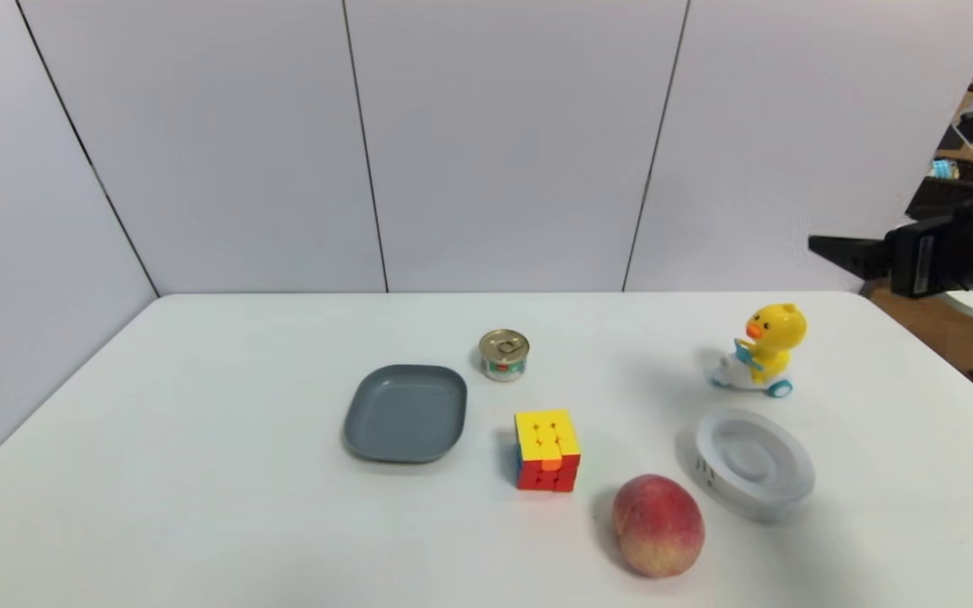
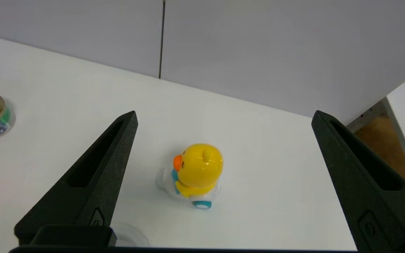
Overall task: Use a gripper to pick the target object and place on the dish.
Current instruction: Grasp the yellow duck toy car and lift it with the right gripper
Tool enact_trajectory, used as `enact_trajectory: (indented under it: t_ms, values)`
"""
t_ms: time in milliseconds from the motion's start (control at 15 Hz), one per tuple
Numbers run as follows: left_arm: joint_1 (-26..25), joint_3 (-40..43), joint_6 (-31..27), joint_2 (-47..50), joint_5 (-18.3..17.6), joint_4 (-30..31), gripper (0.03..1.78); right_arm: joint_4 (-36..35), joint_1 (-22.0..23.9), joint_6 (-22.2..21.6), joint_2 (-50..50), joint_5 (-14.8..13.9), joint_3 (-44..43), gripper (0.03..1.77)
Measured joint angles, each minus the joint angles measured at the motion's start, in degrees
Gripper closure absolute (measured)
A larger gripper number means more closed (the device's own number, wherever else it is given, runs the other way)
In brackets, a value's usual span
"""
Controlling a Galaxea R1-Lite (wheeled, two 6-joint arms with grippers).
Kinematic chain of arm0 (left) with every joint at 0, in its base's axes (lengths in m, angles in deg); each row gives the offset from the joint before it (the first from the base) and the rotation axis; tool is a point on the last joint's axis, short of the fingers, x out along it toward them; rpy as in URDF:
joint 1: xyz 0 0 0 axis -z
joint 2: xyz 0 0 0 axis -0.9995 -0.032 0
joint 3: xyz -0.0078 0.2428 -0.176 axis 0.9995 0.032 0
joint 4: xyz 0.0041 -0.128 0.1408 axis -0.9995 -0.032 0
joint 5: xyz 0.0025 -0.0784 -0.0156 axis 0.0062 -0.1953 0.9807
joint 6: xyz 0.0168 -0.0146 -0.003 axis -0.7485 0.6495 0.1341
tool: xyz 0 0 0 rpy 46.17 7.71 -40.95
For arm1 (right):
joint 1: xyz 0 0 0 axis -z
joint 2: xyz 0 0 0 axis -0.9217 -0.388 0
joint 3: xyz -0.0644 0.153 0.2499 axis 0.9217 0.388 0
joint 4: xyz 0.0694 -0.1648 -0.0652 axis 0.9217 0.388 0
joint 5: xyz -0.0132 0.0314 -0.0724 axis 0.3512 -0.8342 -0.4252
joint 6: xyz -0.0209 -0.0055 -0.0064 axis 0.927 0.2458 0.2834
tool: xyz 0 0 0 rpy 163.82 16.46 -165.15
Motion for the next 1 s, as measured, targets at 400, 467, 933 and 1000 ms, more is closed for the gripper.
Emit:
enact_trajectory:
  t_ms: [400, 467, 933, 1000]
  values:
    - [0.0, 0.0, 0.0, 0.0, 0.0, 0.0, 0.12, 0.9, 3.5, 0.1, 2.9, 3.3, 4.8, 0.09]
    - [0.0, 0.0, 0.0, 0.0, 0.0, 0.0, 0.12, 1.0, 4.0, 0.1, 4.2, 3.8, 6.6, 0.09]
    - [0.0, 0.0, 0.0, 0.0, 0.0, 0.0, 0.12, -2.5, 8.9, 0.4, 5.6, 4.9, 20.8, 0.09]
    - [0.0, 0.0, 0.0, 0.0, 0.0, 0.0, 0.12, -4.7, 9.3, 0.2, 4.6, 4.9, 22.1, 0.09]
